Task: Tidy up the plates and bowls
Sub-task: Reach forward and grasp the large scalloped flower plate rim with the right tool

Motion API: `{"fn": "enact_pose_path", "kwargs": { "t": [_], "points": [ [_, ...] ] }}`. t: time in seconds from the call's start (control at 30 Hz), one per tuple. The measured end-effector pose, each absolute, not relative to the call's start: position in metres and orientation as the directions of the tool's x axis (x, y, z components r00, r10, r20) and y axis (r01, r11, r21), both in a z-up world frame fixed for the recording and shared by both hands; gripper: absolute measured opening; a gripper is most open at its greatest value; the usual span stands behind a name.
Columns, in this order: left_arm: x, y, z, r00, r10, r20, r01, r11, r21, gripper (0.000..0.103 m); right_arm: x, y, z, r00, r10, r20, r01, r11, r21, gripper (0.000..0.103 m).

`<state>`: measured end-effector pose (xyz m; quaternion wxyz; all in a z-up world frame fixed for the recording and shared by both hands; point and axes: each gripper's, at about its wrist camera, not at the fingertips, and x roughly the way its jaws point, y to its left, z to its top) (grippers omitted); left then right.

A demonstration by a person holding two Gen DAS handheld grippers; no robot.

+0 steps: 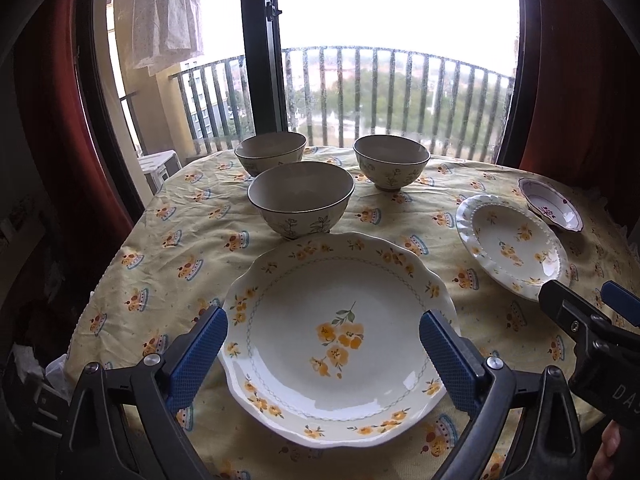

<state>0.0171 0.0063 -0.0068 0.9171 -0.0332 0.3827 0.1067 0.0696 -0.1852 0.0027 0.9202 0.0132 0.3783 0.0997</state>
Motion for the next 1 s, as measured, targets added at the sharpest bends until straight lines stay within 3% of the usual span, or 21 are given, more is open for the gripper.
{"fn": "enact_pose_path", "kwargs": {
  "t": [0.4, 0.67, 0.8, 1.0],
  "points": [
    [0.071, 0.068, -0.039, 0.583, 0.144, -0.800, -0.204, 0.979, 0.028, 0.086, 0.117, -0.107, -0.027, 0.596, 0.168, -0.785, -0.172, 0.982, 0.080, 0.091],
    [0.096, 0.089, -0.068, 0.517, 0.053, -0.854, -0.097, 0.995, 0.002, 0.079, 0.139, -0.076, -0.064, 0.488, 0.083, -0.869, -0.107, 0.994, 0.035, 0.084],
    [0.103, 0.088, -0.081, 0.464, -0.012, -0.886, -0.022, 0.999, -0.025, 0.068, 0.140, -0.070, -0.078, 0.437, 0.045, -0.898, -0.073, 0.997, 0.015, 0.081],
    [0.107, 0.091, -0.082, 0.436, -0.050, -0.899, 0.021, 0.999, -0.045, 0.067, 0.144, -0.066, -0.085, 0.393, 0.022, -0.919, -0.054, 0.999, 0.001, 0.073]
  ]
}}
